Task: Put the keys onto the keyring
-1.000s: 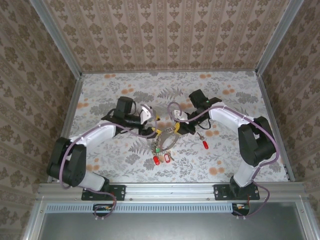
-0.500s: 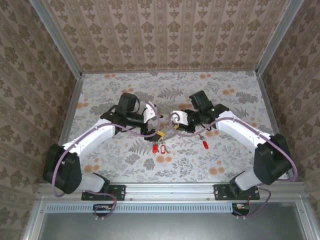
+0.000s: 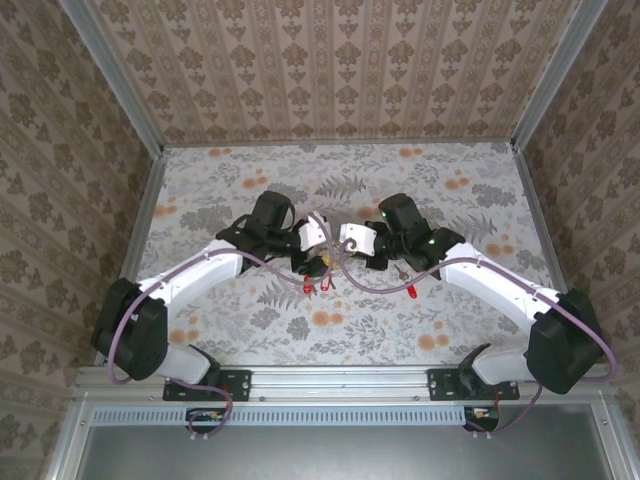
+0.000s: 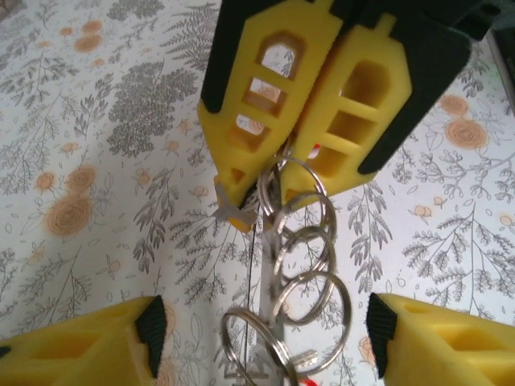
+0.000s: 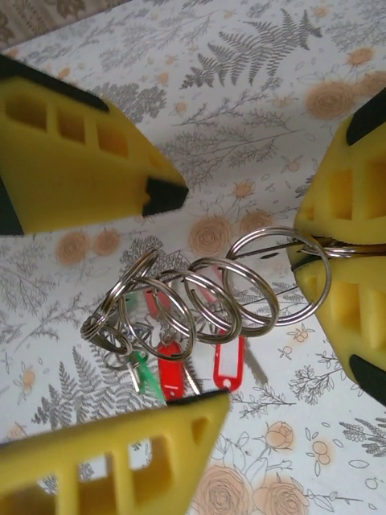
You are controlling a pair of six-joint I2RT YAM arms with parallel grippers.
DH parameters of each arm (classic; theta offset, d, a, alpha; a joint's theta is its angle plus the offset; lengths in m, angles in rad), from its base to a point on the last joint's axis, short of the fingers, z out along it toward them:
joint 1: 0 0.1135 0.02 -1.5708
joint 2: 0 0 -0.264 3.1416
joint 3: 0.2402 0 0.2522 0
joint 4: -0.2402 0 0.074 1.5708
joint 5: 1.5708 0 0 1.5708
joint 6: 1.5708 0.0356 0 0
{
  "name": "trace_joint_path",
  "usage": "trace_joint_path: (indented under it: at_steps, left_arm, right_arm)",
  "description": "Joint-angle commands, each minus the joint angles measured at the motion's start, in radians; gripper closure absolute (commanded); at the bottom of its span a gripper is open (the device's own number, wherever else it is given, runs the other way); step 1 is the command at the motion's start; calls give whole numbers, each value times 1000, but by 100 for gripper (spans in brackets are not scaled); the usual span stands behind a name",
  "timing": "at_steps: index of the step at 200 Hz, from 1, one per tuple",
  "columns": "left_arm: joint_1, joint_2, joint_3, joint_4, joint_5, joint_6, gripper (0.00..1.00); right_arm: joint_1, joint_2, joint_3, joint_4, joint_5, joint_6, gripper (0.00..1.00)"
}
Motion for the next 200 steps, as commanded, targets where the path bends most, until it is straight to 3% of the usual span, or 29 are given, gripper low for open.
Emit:
trace_joint_path:
  at_steps: [1, 45, 81, 118, 135, 200]
  left_arm:
    - [-26, 19, -11, 21, -73, 54, 39]
    - [-58, 4, -25, 42, -110, 128, 68]
    - [-68, -3, -30, 34, -100, 183, 76]
    - [-71, 0, -31, 24, -69, 199, 95]
    - [-69, 0, -36, 25, -60, 201, 100]
    - [-63, -41, -70, 93, -26, 170, 100]
  right_arm:
    - [15, -36, -15, 63, 11, 71, 100]
    - [27, -55, -44, 78, 37, 102, 100]
    - [28, -74, -57, 88, 39, 118, 97]
    - [27, -98, -95, 86, 30, 78, 87]
    - [25, -119, -120, 87, 18, 60, 81]
    - [-47, -335, -263, 177, -104, 148, 61]
